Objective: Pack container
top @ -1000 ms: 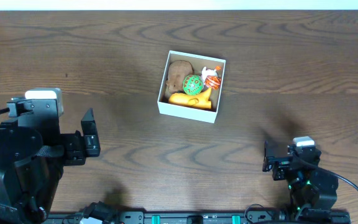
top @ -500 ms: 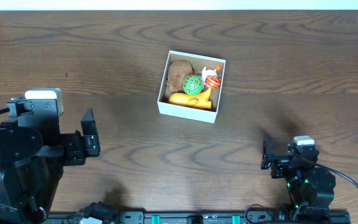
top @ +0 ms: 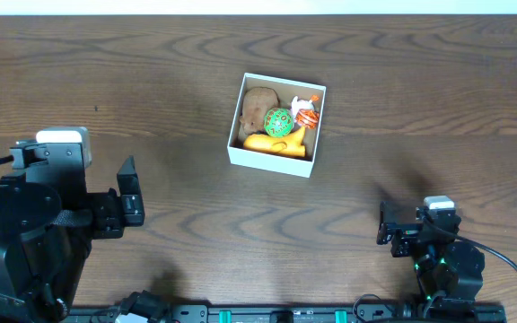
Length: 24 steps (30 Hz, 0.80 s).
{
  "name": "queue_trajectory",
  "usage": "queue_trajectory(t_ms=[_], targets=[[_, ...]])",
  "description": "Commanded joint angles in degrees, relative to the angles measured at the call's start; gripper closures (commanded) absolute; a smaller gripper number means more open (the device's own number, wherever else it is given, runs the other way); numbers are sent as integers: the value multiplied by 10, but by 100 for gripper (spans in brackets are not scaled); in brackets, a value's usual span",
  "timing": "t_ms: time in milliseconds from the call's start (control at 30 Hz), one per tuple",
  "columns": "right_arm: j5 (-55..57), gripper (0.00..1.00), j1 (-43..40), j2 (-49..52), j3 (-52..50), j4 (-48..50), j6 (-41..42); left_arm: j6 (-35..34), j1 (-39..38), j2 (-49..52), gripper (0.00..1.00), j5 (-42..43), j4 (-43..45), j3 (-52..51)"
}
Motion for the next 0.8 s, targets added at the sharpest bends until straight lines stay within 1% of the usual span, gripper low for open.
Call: queue_trajectory(t_ms=[0, 100, 200, 233, 333, 433, 500, 633, 767], targets=[[0, 1, 4, -6, -4, 2, 8, -5, 2, 1, 2, -7, -1, 7], [-1, 1, 4, -6, -4, 2, 8, -5, 2, 1, 2, -7, -1, 7], [-1, 1, 4, -6, -4, 2, 8, 4, 3, 0, 2, -10, -35, 6], [-1, 1, 4, -6, -4, 2, 8, 21, 10, -2, 2, -12, -37, 2], [-1, 1, 4, -6, -4, 2, 8, 20, 48, -16, 2, -3, -21, -25], [-1, 1, 4, -6, -4, 2, 8, 20, 107, -55, 2, 32, 57, -91], [-1, 1, 4, -6, -4, 2, 8, 20, 141, -98, 2, 53, 148, -167], [-1, 1, 4, -6, -4, 2, 8, 20, 165, -187, 2, 60, 302, -330], [-1, 1, 4, -6, -4, 2, 8, 20, 167, -267, 2, 60, 407, -479]])
